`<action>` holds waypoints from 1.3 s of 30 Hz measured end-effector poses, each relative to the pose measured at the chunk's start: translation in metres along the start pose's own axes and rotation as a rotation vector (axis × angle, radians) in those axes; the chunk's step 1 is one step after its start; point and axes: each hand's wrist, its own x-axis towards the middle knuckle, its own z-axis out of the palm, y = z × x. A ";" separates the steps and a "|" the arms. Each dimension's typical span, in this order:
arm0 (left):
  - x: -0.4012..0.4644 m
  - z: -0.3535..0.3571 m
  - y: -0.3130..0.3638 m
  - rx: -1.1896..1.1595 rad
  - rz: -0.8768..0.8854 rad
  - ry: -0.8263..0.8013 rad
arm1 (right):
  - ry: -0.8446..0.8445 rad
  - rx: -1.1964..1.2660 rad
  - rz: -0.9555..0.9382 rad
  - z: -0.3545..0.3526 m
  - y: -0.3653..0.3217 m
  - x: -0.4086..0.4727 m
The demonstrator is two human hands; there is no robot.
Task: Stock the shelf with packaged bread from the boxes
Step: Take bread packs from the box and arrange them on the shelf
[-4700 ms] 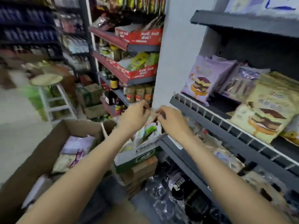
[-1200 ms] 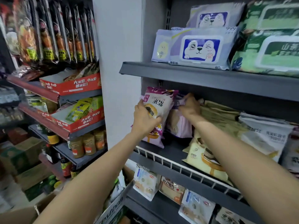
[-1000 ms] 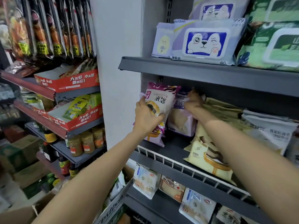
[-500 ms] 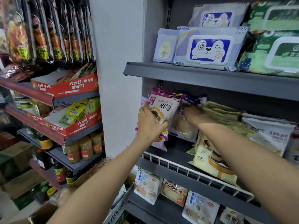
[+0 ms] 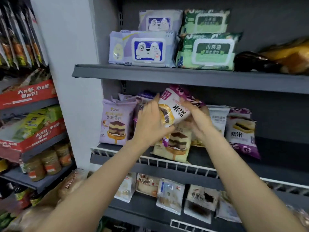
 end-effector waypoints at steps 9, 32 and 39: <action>-0.022 0.078 0.158 -0.007 -0.358 0.220 | 0.085 0.647 0.105 -0.155 -0.026 -0.029; 0.006 0.178 0.169 -0.832 -0.439 -0.242 | -0.106 -1.136 0.016 -0.275 -0.001 0.038; 0.004 0.204 0.173 -0.750 -0.359 -0.214 | 0.158 -1.246 -0.353 -0.286 0.022 0.055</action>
